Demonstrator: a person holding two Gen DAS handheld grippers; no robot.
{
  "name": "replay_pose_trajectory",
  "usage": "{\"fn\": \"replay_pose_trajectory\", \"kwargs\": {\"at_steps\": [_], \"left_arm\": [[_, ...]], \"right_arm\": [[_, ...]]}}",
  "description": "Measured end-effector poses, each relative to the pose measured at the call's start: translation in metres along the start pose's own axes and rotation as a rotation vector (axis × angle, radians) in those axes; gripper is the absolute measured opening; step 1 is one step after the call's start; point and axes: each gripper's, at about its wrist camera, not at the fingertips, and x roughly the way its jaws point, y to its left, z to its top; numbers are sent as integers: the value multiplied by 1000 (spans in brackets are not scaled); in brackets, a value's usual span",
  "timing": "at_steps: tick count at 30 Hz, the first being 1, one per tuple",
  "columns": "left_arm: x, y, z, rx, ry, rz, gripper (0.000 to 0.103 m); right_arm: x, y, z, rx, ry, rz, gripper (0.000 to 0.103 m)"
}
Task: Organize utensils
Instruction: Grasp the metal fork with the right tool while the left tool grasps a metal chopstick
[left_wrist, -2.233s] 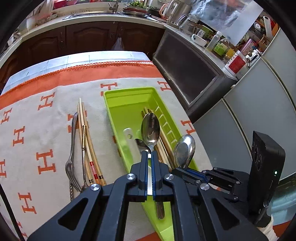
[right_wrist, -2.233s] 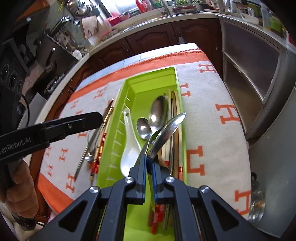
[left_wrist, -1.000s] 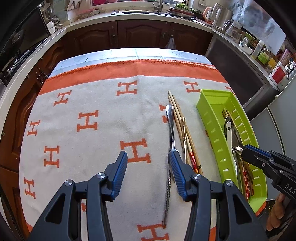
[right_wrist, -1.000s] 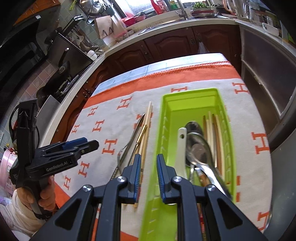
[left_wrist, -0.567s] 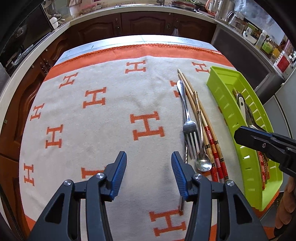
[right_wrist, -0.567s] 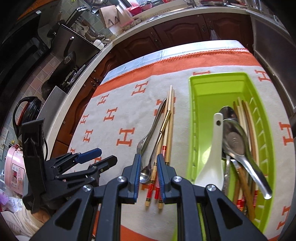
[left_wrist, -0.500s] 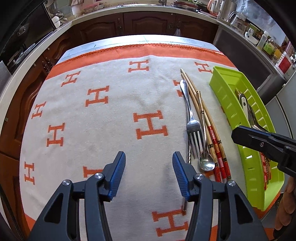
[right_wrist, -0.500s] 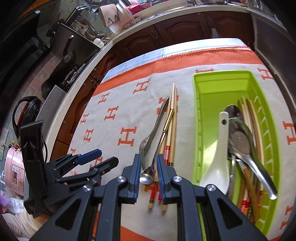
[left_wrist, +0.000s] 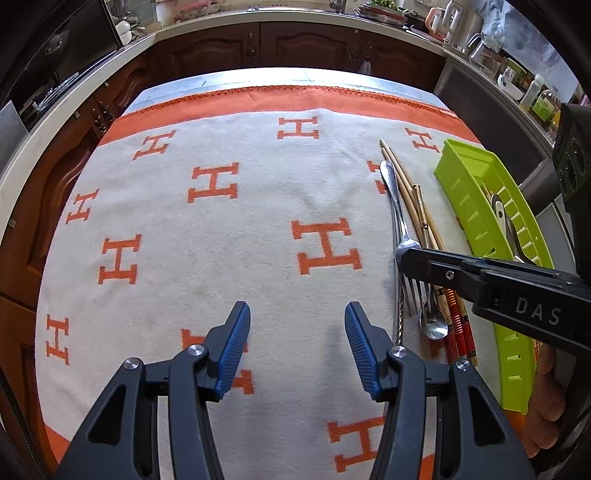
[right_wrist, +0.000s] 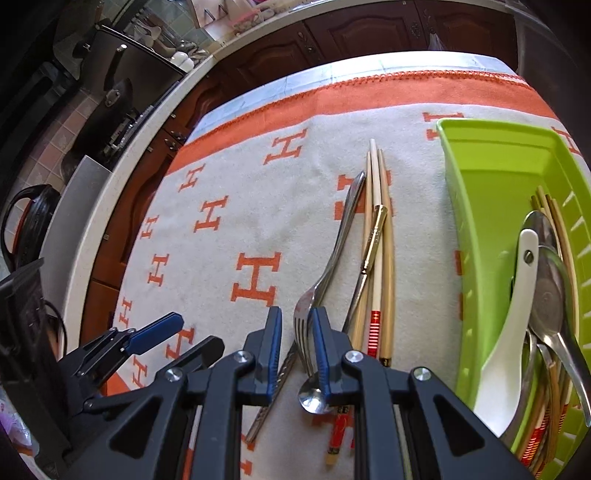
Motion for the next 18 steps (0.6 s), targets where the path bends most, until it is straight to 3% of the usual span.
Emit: {"fn": "replay_pose_trajectory", "kwargs": {"at_steps": [3, 4, 5, 10, 18], "left_arm": [[1, 1, 1, 0, 1, -6, 52], [1, 1, 1, -1, 0, -9, 52], [1, 1, 1, -2, -1, -12, 52], [-1, -2, 6, -3, -8, -53, 52], [4, -30, 18, 47, -29, -79, 52]], "right_arm": [[6, 2, 0, -3, 11, -11, 15], [8, 3, 0, -3, 10, -14, 4], [9, 3, 0, -4, 8, -13, 2], [2, -1, -2, 14, -21, 40, 2], [-42, -11, -5, 24, -126, 80, 2]]}}
